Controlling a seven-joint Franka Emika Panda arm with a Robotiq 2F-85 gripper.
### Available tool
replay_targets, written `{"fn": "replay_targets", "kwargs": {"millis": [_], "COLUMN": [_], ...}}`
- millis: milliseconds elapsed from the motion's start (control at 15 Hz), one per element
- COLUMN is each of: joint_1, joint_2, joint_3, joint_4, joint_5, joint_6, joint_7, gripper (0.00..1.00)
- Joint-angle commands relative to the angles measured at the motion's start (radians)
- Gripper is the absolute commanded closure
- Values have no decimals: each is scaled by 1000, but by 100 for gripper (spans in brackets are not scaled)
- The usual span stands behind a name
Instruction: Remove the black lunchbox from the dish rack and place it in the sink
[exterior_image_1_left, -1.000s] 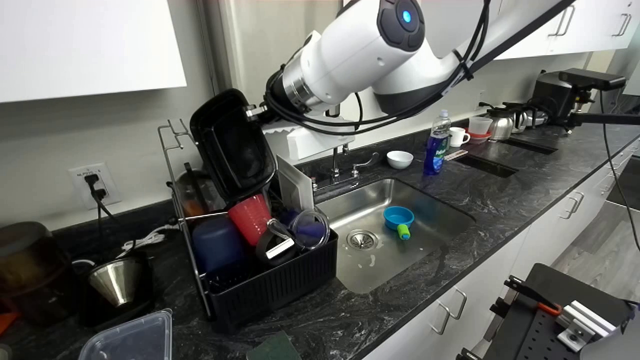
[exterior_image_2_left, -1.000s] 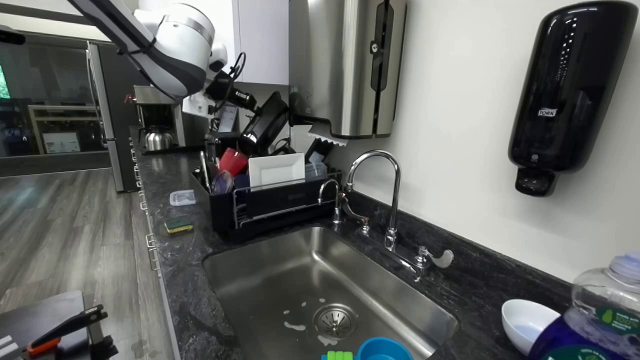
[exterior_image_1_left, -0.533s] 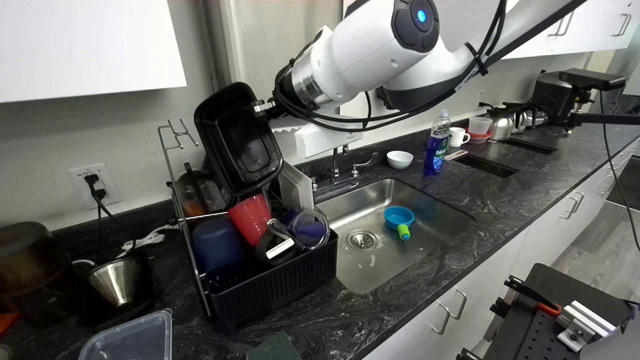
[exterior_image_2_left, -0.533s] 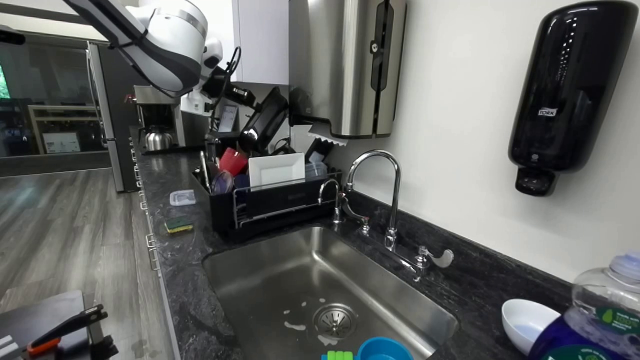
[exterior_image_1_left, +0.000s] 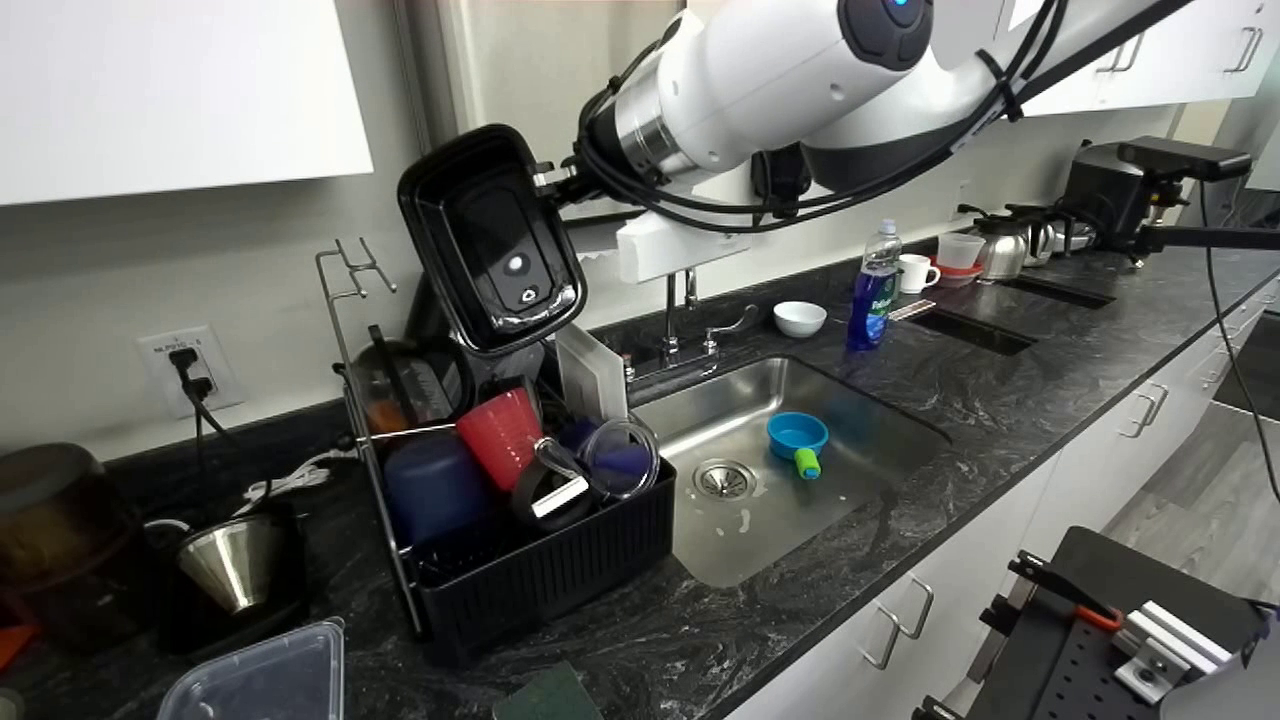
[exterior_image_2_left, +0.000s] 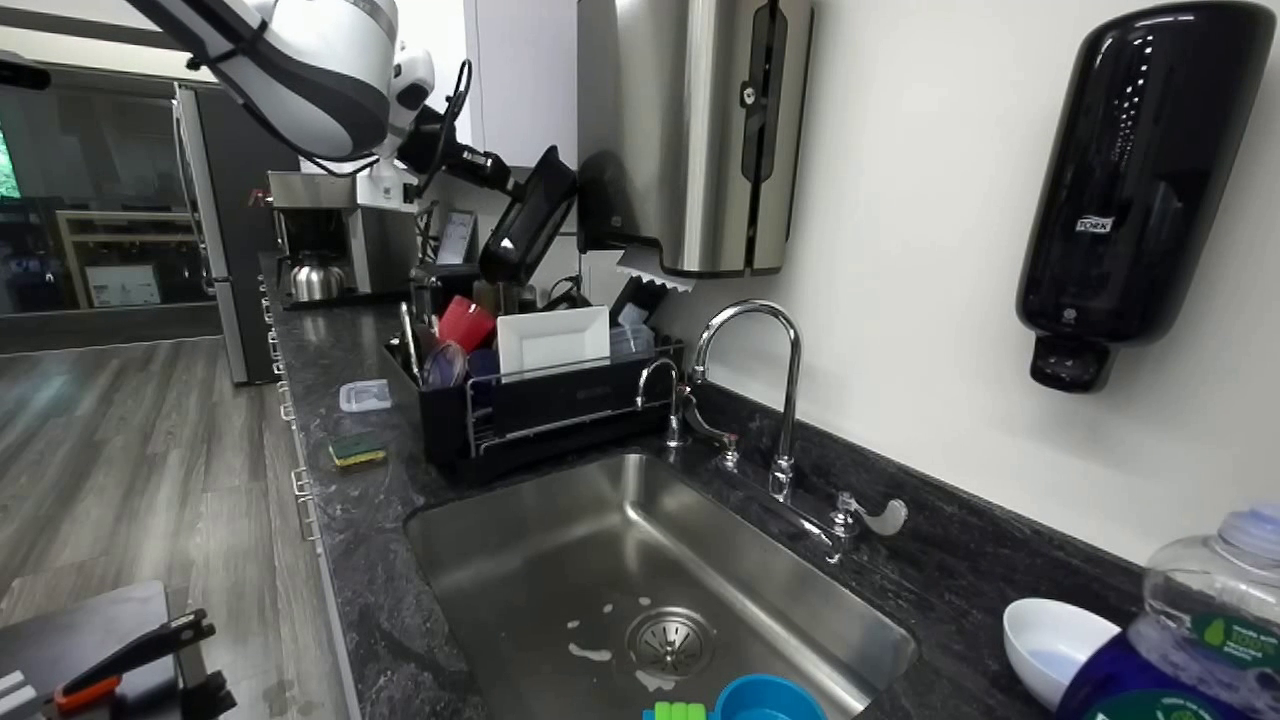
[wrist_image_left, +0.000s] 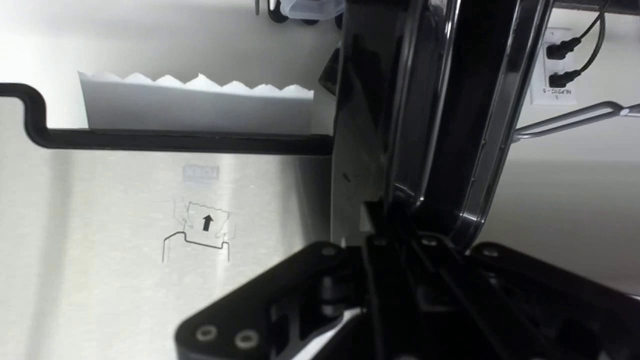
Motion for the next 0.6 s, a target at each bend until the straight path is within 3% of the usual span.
{"fn": "replay_targets", "kwargs": {"millis": [0,533], "joint_1": [-14,-22], "joint_2": [-52,-108], "joint_3": [-21,-106], "joint_4": [-45,-98], "joint_5": [-46,-89], "joint_6": [27,122], "joint_7": [15,15], "gripper": [99,99]}}
